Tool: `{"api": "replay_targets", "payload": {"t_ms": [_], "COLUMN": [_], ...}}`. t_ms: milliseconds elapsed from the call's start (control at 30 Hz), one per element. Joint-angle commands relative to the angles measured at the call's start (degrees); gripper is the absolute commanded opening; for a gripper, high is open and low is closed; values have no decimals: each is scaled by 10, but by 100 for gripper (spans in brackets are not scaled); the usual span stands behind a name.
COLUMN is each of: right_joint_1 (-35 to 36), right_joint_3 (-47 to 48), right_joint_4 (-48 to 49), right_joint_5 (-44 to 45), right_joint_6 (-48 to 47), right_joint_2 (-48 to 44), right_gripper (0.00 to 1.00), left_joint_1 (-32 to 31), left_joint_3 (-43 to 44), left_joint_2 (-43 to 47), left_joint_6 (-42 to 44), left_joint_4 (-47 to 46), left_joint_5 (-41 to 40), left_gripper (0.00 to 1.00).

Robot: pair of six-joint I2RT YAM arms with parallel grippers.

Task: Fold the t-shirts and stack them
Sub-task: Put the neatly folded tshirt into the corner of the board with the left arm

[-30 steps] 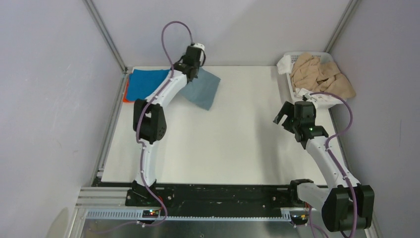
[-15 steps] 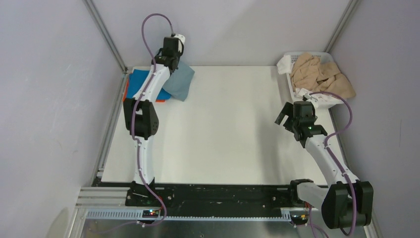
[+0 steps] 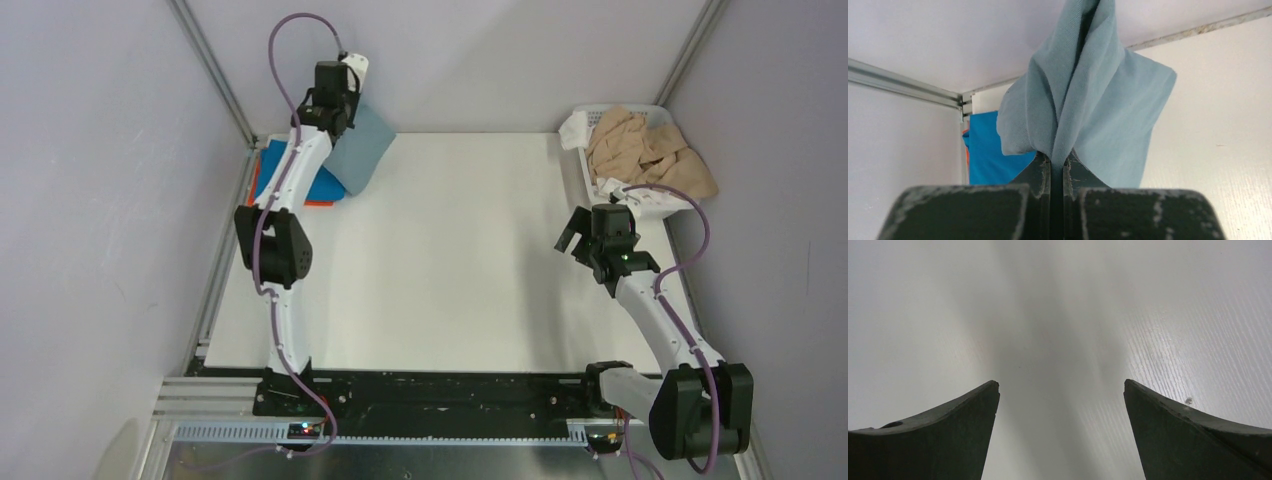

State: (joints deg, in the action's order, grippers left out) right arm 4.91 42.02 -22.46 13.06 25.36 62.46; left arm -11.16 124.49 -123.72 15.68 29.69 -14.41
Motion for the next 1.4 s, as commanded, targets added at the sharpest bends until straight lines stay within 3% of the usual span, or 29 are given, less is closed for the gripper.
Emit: {"api": "replay_targets", "payload": {"t_ms": [0,200,467,1000,1200,1367], "right_joint_1": [1,1,1,2,5,10], "right_joint_3": [2,1,2,1,1,1], "right_joint_4": [6,-3,1,-21,-45,-64], "right_joint_5": [10,7,2,35,62,88], "right_joint_6": [-5,0,0,2,9,12], "right_joint_2": [1,15,26,38,31,14], "right_gripper": [99,99,99,100,99,99], "left_joint_1": [7,19,56,149,165,189], "left_joint_3": [10,2,-30,1,10,21], "left_joint_2": [76,88,92,14,-17,-51], "left_joint_6": [21,4,-30,-67,-39,-66], "left_joint_4": [-44,-44,-44,-44,-50,-68], "left_joint_5": [37,38,95,186,167,150], "left_gripper": [0,0,0,0,0,0]}}
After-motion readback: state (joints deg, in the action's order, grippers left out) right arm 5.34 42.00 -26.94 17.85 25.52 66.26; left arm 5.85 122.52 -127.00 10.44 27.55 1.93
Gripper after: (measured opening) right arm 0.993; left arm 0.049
